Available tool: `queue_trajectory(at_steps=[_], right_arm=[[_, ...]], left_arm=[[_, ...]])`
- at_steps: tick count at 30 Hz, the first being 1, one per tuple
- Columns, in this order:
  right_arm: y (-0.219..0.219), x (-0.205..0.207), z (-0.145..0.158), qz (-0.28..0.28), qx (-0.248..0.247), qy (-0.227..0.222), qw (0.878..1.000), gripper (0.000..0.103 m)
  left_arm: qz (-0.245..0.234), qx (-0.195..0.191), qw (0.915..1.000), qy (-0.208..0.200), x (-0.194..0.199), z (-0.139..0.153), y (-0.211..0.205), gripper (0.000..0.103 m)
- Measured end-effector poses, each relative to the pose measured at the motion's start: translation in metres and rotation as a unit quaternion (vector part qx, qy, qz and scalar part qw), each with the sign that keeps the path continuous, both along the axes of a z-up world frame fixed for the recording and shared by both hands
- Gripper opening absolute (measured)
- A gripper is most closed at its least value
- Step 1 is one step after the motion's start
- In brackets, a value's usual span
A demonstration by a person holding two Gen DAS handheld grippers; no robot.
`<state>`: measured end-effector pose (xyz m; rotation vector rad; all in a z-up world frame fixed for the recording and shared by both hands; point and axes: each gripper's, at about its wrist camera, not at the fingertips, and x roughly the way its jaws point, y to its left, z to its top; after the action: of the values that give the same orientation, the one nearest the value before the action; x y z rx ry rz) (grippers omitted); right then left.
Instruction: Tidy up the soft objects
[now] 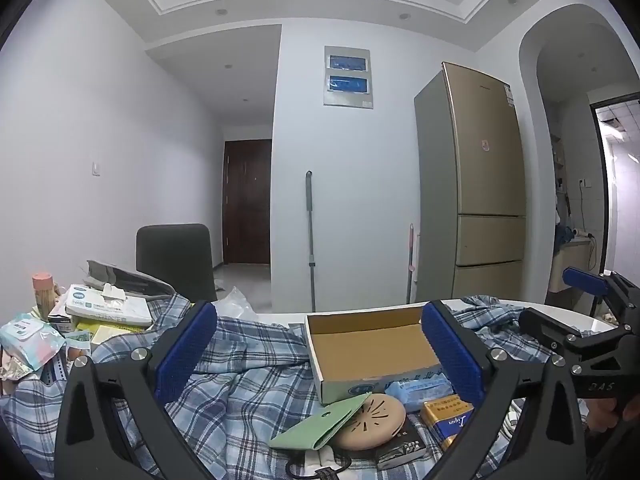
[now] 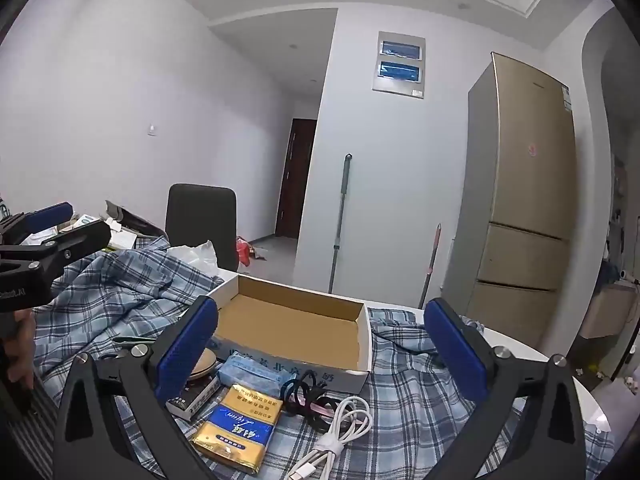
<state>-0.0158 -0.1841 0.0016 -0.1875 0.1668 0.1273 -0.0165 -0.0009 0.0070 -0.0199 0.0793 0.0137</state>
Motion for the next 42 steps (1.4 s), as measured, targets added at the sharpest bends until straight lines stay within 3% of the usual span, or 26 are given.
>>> queue_trajectory(at_steps=[42], right_arm=[[0.0004,-0.001,0.0006,-0.003,-0.002,-0.001,1.0,0.103]], left_arm=[[-0.003,0.009,0.9999,0.014,0.0074,-0.0032,-0.0044,0.103]])
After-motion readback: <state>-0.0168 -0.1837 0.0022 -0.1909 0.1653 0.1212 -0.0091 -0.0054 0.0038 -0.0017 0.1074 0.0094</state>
